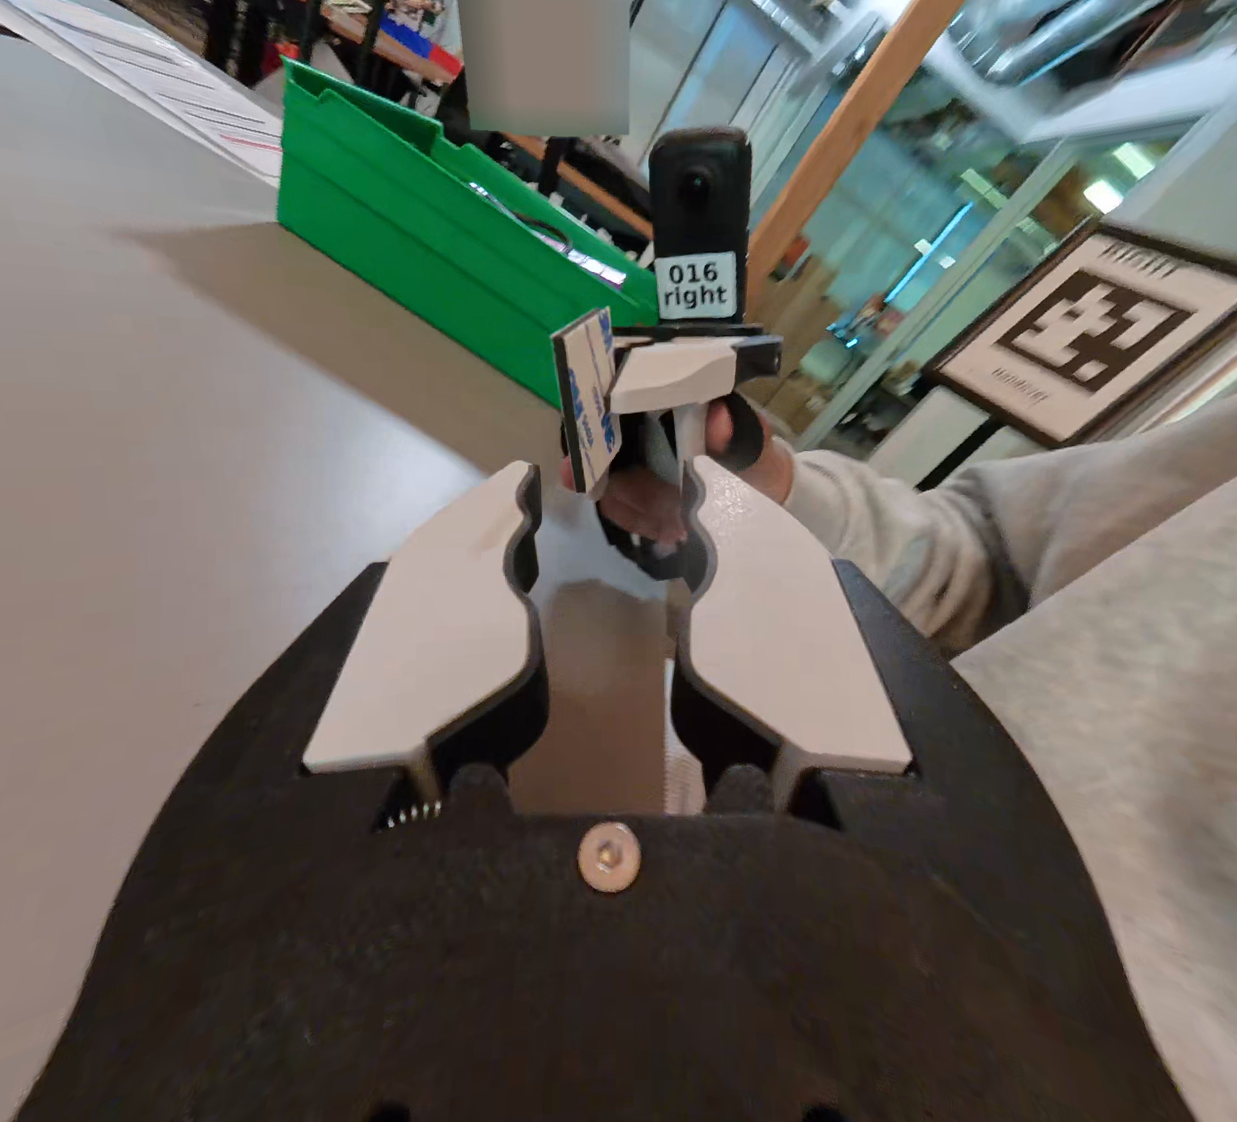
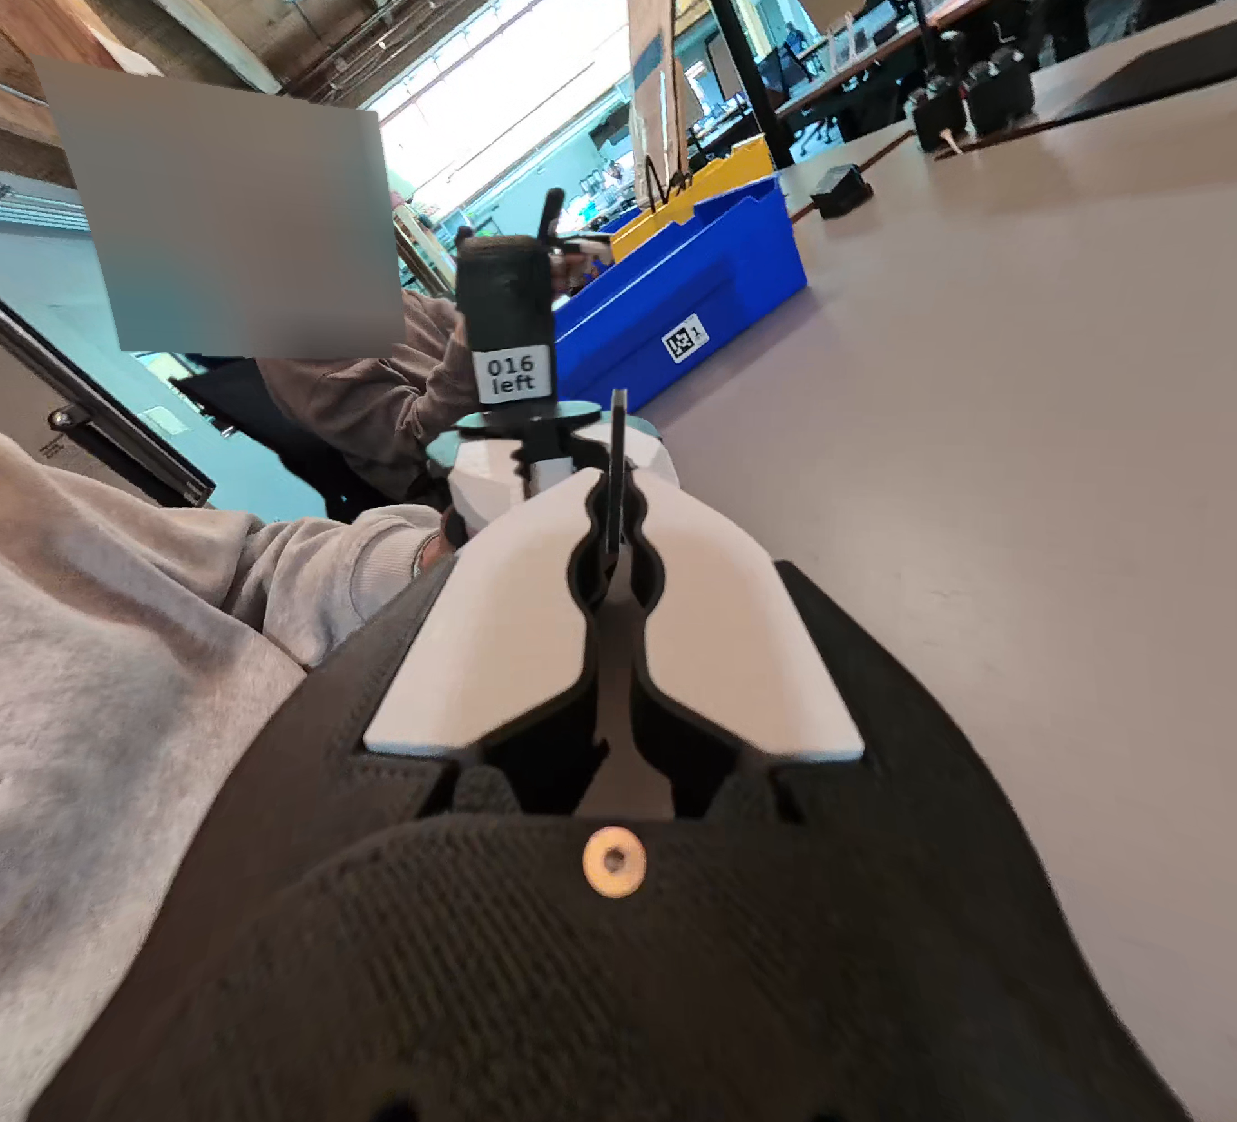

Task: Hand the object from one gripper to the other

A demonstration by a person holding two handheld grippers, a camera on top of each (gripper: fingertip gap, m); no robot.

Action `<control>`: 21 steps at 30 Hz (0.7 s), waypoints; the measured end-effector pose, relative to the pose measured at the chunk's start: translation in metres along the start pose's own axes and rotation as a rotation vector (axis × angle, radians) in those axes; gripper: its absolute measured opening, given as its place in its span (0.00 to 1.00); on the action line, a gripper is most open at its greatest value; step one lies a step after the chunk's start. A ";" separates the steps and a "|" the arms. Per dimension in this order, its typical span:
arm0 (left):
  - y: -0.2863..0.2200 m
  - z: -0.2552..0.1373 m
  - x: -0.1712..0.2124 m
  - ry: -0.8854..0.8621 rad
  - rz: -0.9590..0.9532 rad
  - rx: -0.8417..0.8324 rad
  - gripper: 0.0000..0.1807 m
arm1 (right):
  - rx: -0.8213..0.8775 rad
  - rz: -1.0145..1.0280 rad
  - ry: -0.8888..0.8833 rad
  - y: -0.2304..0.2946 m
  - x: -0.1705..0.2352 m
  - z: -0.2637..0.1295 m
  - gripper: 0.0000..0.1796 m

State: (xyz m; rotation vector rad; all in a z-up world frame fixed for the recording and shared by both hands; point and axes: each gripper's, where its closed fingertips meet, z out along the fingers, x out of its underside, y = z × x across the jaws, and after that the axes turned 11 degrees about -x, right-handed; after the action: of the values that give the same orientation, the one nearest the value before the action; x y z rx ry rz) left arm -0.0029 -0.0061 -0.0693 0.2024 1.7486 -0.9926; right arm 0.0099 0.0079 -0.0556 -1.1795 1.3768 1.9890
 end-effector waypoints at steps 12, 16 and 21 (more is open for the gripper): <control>-0.005 -0.009 -0.008 -0.017 -0.171 0.135 0.02 | 0.008 -0.103 -0.063 0.004 -0.012 0.001 0.21; 0.000 -0.011 -0.007 0.002 -0.271 0.155 0.02 | 0.062 -0.380 -0.083 0.007 -0.027 -0.006 0.39; 0.004 -0.012 -0.002 0.066 -0.397 0.213 0.02 | 0.094 -0.797 0.172 0.012 -0.006 -0.001 0.37</control>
State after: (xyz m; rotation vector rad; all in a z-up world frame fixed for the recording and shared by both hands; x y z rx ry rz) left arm -0.0086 0.0052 -0.0684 0.0204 1.7788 -1.4765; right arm 0.0043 0.0025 -0.0443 -1.5613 0.8447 1.2687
